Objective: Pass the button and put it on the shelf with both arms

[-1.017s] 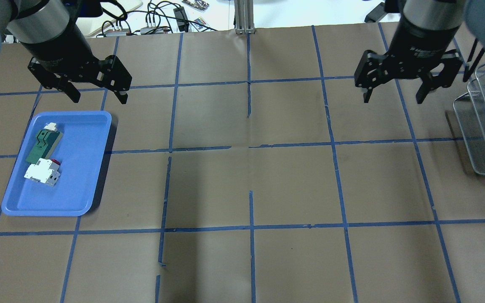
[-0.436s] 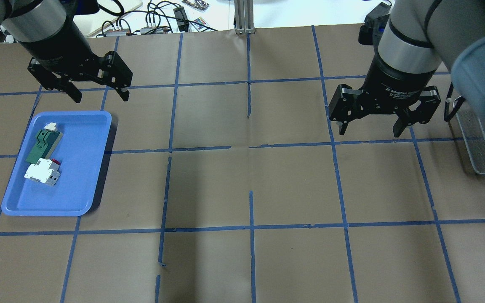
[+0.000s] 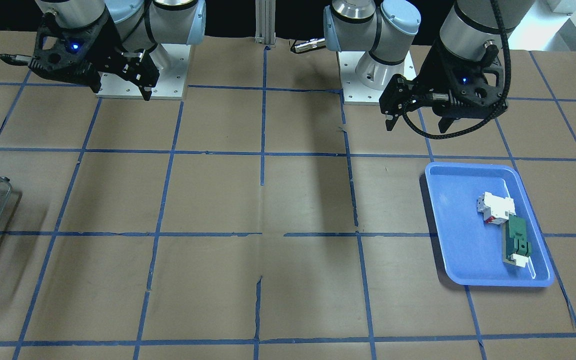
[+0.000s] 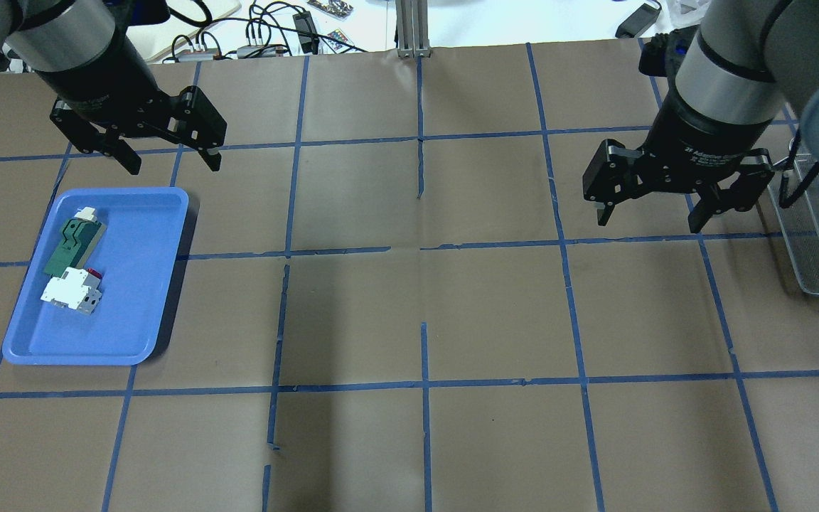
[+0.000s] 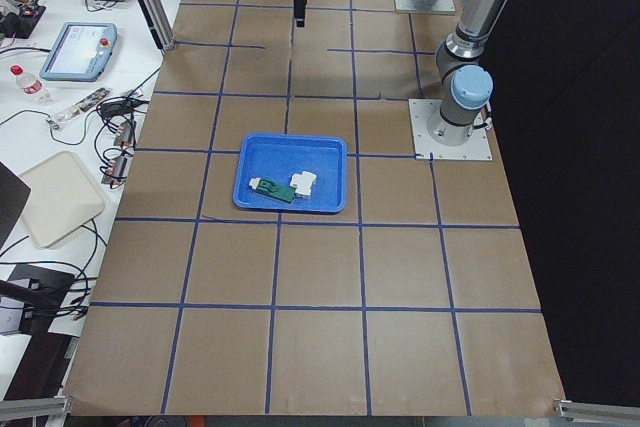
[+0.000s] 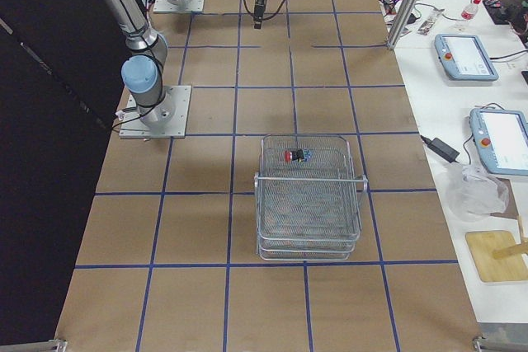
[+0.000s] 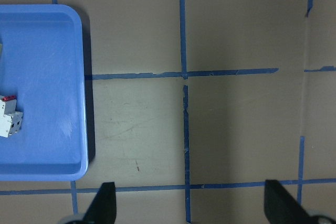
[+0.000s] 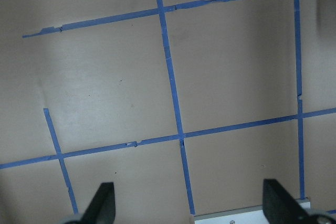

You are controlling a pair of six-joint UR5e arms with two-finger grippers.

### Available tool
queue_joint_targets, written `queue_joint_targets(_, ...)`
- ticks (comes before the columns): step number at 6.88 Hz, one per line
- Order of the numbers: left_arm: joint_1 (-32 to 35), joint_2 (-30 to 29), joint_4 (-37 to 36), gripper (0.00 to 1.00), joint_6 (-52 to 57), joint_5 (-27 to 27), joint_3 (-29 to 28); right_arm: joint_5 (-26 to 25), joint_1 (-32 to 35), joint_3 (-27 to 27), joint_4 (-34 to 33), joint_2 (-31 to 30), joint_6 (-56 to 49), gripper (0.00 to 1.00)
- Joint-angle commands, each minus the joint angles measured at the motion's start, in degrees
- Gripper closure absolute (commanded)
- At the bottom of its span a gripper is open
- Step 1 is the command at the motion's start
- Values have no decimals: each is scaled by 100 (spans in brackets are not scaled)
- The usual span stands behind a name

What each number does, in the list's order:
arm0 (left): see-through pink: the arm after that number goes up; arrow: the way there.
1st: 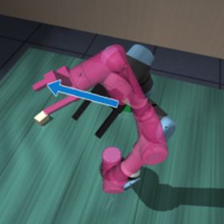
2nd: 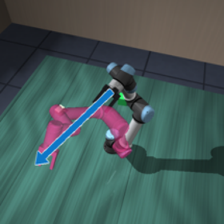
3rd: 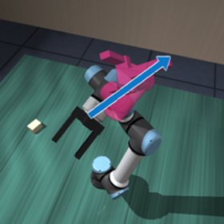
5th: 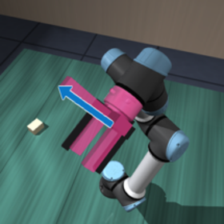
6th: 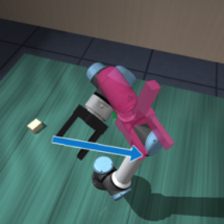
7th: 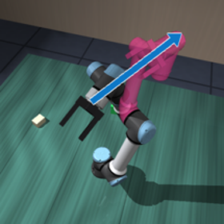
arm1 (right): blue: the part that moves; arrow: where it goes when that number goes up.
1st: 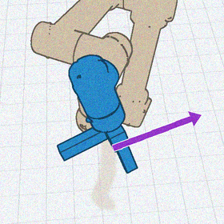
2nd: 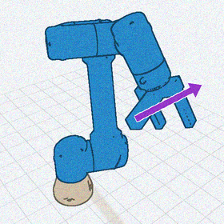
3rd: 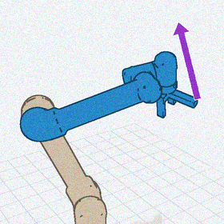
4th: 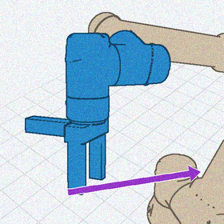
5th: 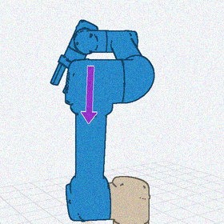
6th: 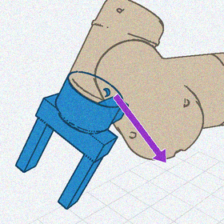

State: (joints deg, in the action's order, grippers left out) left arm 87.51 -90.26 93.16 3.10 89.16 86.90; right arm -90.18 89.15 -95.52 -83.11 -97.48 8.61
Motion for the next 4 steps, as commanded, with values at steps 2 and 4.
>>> queue_joint_targets(2,3,0,0,0,-11,5,3,36,-21,-63,40,-105,36,0)
queue_joint_targets(4,3,0,0,0,-3,5,3,9,-30,-63,14,-96,-69,0)
